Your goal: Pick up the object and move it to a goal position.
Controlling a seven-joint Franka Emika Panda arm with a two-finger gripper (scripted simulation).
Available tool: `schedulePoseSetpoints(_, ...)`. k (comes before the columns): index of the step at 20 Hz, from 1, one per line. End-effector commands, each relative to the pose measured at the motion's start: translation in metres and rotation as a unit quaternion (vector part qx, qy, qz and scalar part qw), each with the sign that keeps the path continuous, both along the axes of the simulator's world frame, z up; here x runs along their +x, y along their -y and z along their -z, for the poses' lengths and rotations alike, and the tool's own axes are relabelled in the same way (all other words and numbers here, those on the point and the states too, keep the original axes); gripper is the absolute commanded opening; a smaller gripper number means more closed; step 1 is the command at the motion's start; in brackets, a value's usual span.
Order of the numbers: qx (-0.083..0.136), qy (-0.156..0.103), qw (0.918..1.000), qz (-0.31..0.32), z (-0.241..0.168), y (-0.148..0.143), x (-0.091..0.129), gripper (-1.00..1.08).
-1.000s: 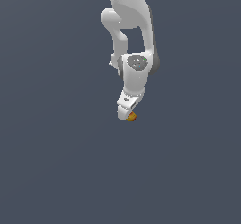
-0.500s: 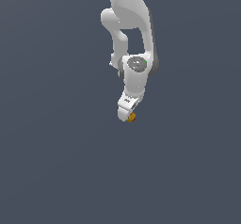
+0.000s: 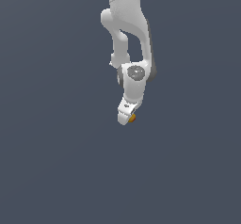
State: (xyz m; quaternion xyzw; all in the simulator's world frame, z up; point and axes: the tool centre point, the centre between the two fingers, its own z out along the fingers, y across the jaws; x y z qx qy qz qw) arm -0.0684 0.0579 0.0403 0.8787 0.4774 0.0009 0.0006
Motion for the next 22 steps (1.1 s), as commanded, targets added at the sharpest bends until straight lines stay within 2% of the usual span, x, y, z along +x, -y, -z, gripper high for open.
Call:
schedulePoseSetpoints(1,0.000,-0.001,1.0000,-0.001,0.005,-0.001,-0.001,1.00)
schedulePoseSetpoints(2,0.000,-0.001,1.0000,-0.001,0.005,-0.001,-0.001,1.00)
schedulePoseSetpoints(3,0.000,-0.001,1.0000,-0.001,0.005,-0.001,-0.001,-1.00)
schedulePoseSetpoints(15,0.000,0.000,1.0000,0.000,0.003,0.000,0.000,-1.00)
schedulePoseSetpoints(22,0.000,0.000,1.0000,0.000,-0.020,0.008,0.004,-1.00)
